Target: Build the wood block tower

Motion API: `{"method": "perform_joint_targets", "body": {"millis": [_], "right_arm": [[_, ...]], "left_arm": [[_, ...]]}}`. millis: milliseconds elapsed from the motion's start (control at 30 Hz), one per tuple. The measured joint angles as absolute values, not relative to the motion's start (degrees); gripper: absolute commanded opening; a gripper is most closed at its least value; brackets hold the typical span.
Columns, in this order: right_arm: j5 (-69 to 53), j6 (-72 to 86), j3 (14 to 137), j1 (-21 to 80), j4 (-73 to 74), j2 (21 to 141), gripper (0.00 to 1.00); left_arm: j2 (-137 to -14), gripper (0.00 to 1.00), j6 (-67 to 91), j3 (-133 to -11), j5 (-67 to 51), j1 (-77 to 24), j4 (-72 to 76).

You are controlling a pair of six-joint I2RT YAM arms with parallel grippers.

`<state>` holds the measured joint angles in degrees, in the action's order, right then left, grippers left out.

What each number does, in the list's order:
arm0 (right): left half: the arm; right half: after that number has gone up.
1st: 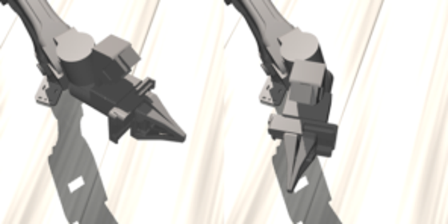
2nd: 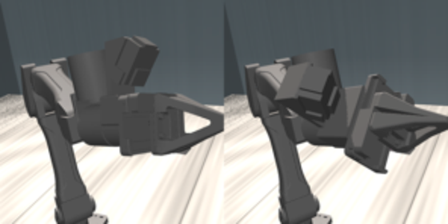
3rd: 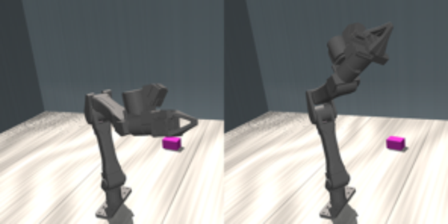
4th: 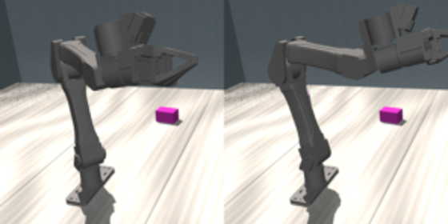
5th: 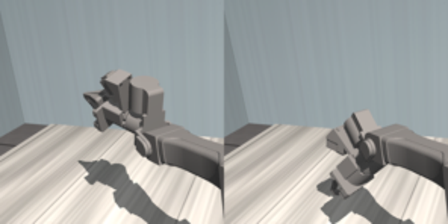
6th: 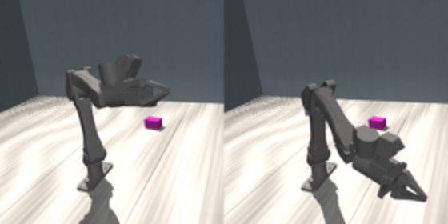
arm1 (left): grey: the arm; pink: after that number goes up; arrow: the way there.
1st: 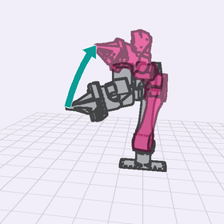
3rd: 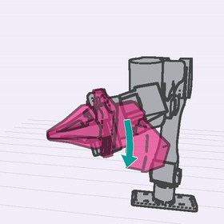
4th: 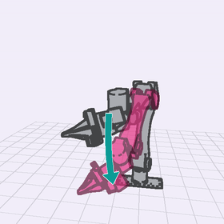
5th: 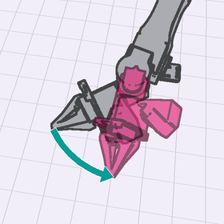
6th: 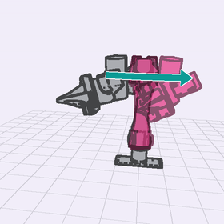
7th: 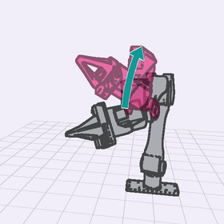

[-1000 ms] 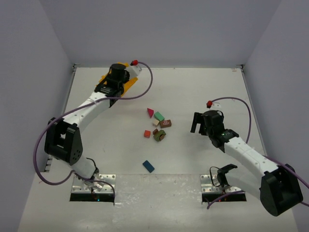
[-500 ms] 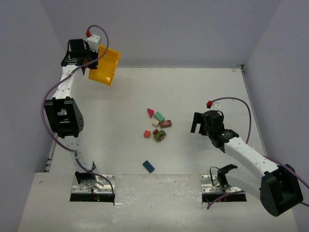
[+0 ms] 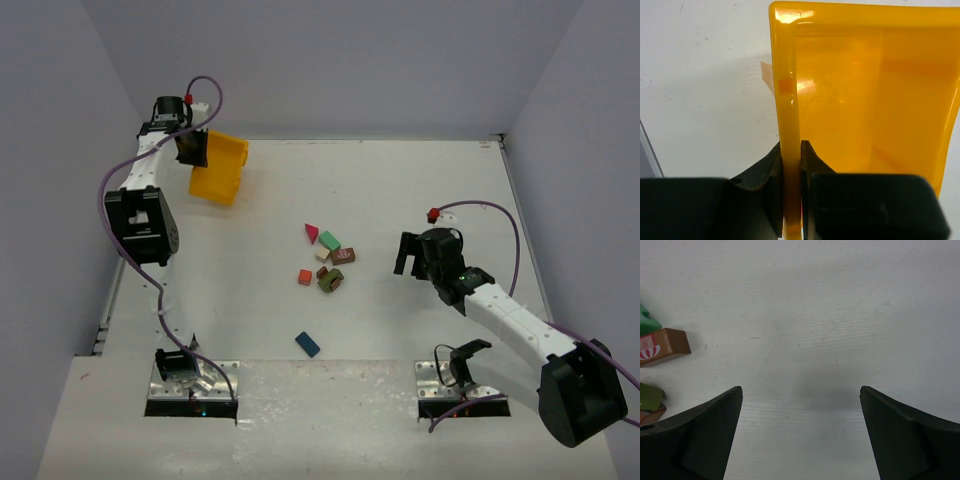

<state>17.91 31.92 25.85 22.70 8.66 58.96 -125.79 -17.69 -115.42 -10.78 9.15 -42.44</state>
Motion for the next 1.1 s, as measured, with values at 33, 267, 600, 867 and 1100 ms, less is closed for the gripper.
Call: {"method": "perform_joint_targets", "body": {"millis": [33, 267, 600, 867, 1100], "right_arm": [[17.9, 31.9, 25.8, 22.7, 8.7, 59.0, 0.99], [18.0, 31.9, 25.8, 22.7, 8.7, 58.8, 0.99], [17.5, 31.7, 25.8, 22.7, 8.7, 58.5, 0.99], [15.1, 31.1, 25.6, 22.7, 7.0, 56.7, 0.99], [12.5, 31.0, 24.9, 22.7, 5.3, 55.1, 0.99]], "left_arm": [[-125.8, 0.00, -17.7, -115.4, -10.5, 9.1, -42.6], [-129.6, 0.45, -17.8, -115.4, -7.1, 9.1, -43.1], [-129.1, 1.00, -18.1, -115.1, -5.2, 9.1, -44.9], [-119.8, 1.00, -10.3, -124.8, -7.0, 8.1, -47.0], [-85.0, 1.00, 3.3, -102.7, -1.0, -7.3, -26.8]]}}
